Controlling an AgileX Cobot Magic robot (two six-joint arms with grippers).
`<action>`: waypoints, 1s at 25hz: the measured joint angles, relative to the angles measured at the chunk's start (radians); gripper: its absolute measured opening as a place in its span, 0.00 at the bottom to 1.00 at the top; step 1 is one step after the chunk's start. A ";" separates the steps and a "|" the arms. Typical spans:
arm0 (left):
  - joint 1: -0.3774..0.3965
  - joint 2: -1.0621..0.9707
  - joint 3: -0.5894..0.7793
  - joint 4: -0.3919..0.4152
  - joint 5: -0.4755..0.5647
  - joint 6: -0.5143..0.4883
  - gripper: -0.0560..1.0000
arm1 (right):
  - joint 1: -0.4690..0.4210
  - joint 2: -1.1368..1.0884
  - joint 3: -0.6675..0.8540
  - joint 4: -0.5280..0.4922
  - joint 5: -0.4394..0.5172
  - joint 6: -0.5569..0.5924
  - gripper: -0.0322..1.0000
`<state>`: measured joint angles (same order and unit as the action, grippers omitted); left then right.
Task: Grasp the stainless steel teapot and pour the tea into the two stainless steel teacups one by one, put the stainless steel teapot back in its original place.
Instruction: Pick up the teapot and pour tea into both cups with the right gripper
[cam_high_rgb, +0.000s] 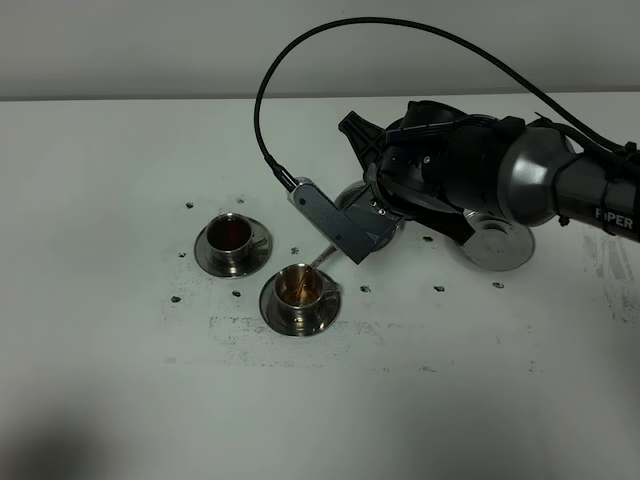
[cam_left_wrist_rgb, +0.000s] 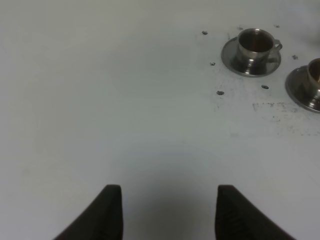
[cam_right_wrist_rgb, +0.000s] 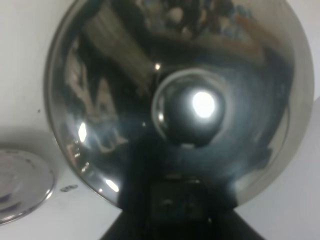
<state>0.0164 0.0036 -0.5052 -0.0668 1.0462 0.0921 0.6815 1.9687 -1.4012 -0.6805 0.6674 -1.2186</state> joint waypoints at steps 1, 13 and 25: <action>0.000 0.000 0.000 0.000 0.000 0.000 0.45 | 0.001 0.000 0.000 -0.004 -0.001 0.000 0.23; 0.000 0.000 0.000 0.000 0.000 0.000 0.45 | 0.010 0.000 0.000 -0.038 -0.013 0.000 0.23; 0.000 0.000 0.000 0.000 0.000 0.000 0.45 | 0.012 0.000 0.000 -0.059 -0.014 0.000 0.23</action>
<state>0.0164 0.0036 -0.5052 -0.0668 1.0462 0.0921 0.6935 1.9687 -1.4012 -0.7395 0.6537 -1.2186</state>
